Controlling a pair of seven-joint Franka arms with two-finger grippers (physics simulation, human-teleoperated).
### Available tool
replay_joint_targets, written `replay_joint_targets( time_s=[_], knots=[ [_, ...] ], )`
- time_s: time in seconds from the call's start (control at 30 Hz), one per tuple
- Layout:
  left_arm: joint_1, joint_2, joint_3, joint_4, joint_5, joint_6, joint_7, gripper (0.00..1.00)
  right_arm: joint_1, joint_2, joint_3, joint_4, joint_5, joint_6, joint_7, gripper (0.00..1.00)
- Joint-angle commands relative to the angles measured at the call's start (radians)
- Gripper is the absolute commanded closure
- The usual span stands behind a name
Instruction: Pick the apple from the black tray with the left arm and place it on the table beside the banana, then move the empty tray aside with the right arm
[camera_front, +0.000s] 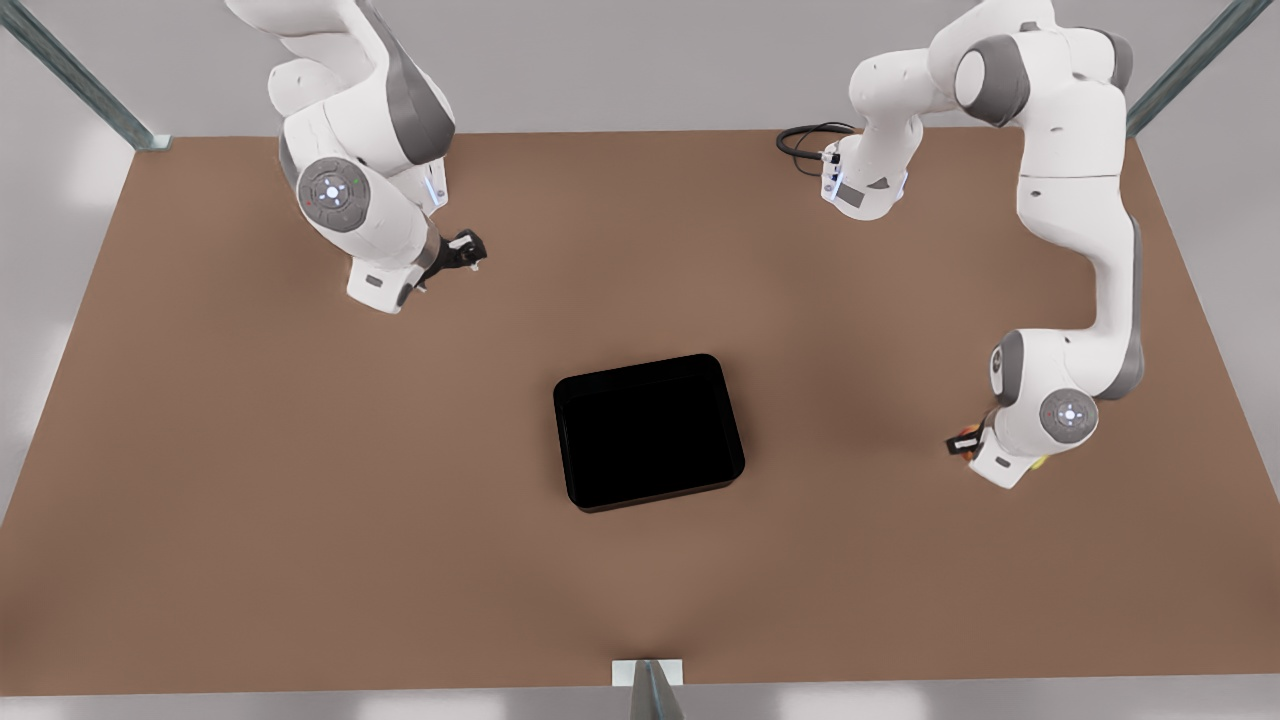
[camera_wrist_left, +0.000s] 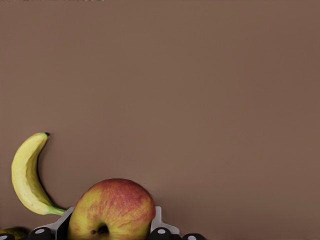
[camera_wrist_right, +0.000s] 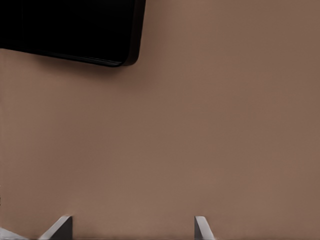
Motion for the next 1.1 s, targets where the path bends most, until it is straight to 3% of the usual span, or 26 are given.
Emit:
replay_joint_targets(
  time_s=[0.0,0.13,0.2,0.37,0.43,0.53,0.6,0.63,0.7,0.77,0.83,1.07],
  knots=[
    [0.021,0.014,0.001,-0.02,-0.002,0.255,0.694,0.46,-0.065,0.031,0.003,-0.009,0.017,0.158,0.447,0.07],
    [0.021,0.015,0.003,-0.02,-0.002,0.255,0.692,0.39,-0.079,0.104,-0.008,0.06,-0.028,0.23,0.496,0.03],
    [0.021,0.015,0.005,-0.02,-0.002,0.255,0.692,0.0,-0.094,0.166,-0.014,0.142,-0.037,0.226,0.515,0.0],
    [0.018,-0.018,0.003,-0.019,-0.002,0.236,0.663,0.0,-0.079,0.265,-0.019,0.183,-0.043,0.232,0.559,0.0],
    [0.012,-0.146,-0.026,0.05,-0.014,0.016,0.605,0.0,-0.07,0.275,-0.019,0.191,-0.043,0.235,0.561,0.0],
    [0.012,-0.198,-0.084,0.38,-0.127,-0.523,0.513,0.0,-0.036,0.278,-0.016,0.206,-0.043,0.253,0.574,0.0],
    [0.029,-0.248,-0.065,0.38,-0.147,-0.672,0.445,0.0,-0.002,0.311,-0.017,0.208,-0.043,0.324,0.587,0.0],
    [0.087,-0.314,-0.035,0.376,-0.299,-0.695,0.436,0.0,0.003,0.328,-0.017,0.208,-0.045,0.355,0.577,0.0],
    [0.109,-0.365,-0.035,0.349,-0.364,-0.719,0.439,0.0,0.029,0.345,-0.017,0.208,-0.045,0.37,0.579,0.0],
    [0.087,-0.367,-0.052,0.365,-0.357,-0.709,0.425,0.0,0.044,0.373,-0.017,0.218,-0.046,0.388,0.581,0.0],
    [-0.049,-0.314,-0.055,0.363,-0.206,-0.663,0.161,0.0,0.075,0.399,-0.017,0.226,-0.066,0.428,0.584,0.0],
    [0.012,-0.296,-0.04,0.414,-0.235,-0.658,0.309,0.0,0.113,0.492,-0.017,0.242,-0.141,0.508,0.591,0.0]
  ],
)
